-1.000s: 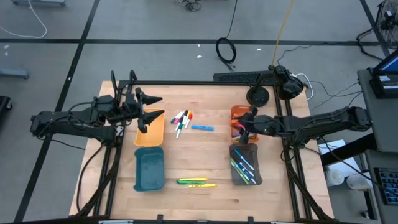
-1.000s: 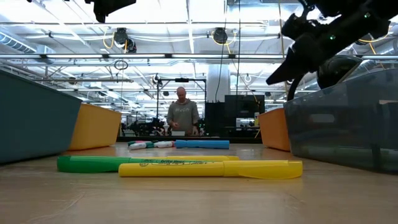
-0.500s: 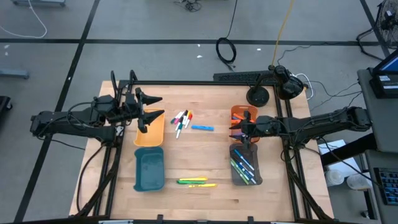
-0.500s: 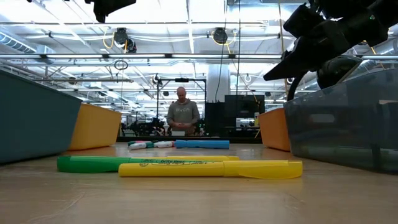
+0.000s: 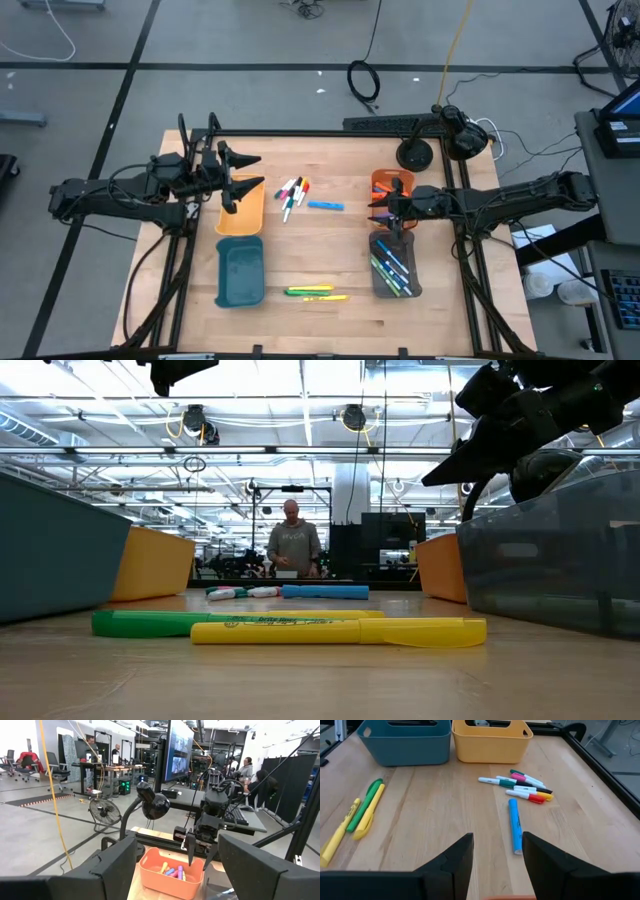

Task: Pick & Place Markers
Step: Put the blue highlighter into the orange bin

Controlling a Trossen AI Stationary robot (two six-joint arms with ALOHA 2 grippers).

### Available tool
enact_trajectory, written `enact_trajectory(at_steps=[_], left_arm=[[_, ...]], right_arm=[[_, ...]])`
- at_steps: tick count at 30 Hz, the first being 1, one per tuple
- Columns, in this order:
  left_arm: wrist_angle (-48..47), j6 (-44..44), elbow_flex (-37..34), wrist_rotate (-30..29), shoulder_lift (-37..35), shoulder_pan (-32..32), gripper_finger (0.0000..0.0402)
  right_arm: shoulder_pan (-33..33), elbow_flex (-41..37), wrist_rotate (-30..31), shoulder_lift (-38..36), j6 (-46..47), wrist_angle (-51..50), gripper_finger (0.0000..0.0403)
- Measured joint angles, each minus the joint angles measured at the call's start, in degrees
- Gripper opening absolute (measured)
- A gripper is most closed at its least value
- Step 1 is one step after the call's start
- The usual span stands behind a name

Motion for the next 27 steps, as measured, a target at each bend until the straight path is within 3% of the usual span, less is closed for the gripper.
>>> enact_trajectory(at_steps=[7,13,27], left_arm=[[0.00,0.00,0.00,0.00,0.00,0.00,0.0282],[0.00,0.00,0.00,0.00,0.00,-0.02,0.0282],[0.00,0.00,0.00,0.00,0.00,0.00,0.0282]], right_arm=[[0.00,0.00,0.02,0.00,0.11,0.00,0.0155],[0.00,-0.01,-0.07,0.00,7.49,-0.04,0.0155],[0.00,0.00,-0.05,0.00,4.92,0.46,0.0155]])
